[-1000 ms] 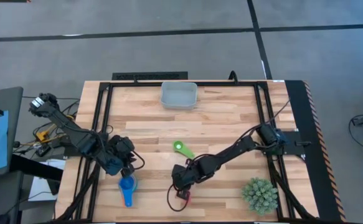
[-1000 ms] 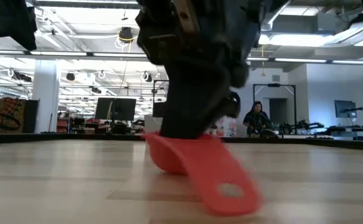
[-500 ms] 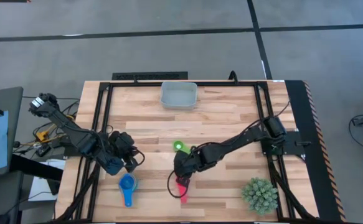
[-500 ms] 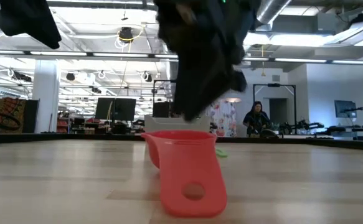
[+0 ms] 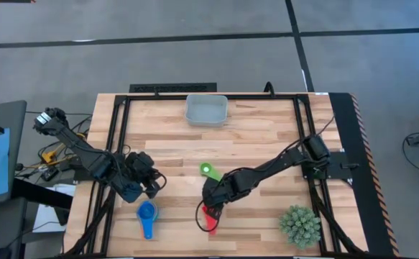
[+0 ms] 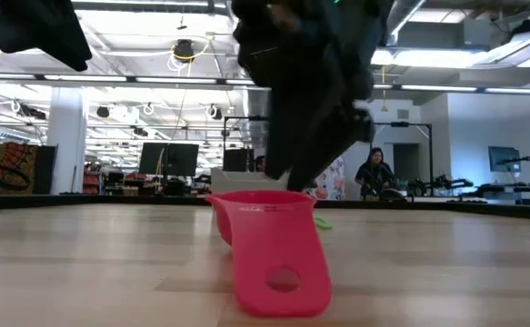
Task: Nest measuring cups in basket
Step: Stack the red measuring cup on top of the blue measuring cup
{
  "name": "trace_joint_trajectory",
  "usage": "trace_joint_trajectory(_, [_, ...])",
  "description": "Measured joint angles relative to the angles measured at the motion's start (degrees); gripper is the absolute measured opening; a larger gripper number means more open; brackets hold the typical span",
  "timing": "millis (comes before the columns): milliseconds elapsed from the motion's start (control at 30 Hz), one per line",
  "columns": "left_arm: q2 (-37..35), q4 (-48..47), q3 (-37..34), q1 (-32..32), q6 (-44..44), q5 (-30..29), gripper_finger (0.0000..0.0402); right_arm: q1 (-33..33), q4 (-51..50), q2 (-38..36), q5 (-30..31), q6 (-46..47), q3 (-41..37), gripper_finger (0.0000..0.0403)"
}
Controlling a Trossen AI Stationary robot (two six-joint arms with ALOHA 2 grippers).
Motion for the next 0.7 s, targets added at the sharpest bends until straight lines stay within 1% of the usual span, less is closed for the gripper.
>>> trace_joint_trajectory(133, [0.02,0.22,0.0,0.0,-0.76,-0.78,0.0086,0.0,0.46,2.82,-1.31,-0.2,-0.27,0.0176])
trace_joint_trajectory(200, [0.04,0.43,0.0,0.0,-1.04,-0.78,0.0086,0.16,3.79,4.22,-2.35,0.79,-0.03,0.0164])
trace_joint_trajectory(300, [0.04,1.52,0.0,-0.02,-1.69,-0.36,0.0086,0.63,2.89,4.42,-2.83,2.57,0.04,0.0138])
trace_joint_trajectory(367, [0.02,2.05,0.0,-0.02,-2.42,0.33,0.0086,0.77,2.92,4.21,-2.48,4.04,0.07,0.0108])
trace_joint_trajectory(500, [1.78,4.33,0.0,-0.04,-3.12,0.94,0.0086,0.96,3.95,3.03,-1.12,5.87,0.22,0.0031])
trace_joint_trajectory(600, [4.75,7.72,0.0,-0.04,-1.91,1.83,0.0088,0.68,5.48,1.47,0.94,7.68,0.76,0.0031])
trace_joint_trajectory(700, [8.8,12.87,0.0,0.0,1.32,2.23,0.0095,0.42,3.06,0.05,3.6,8.57,1.63,0.0044])
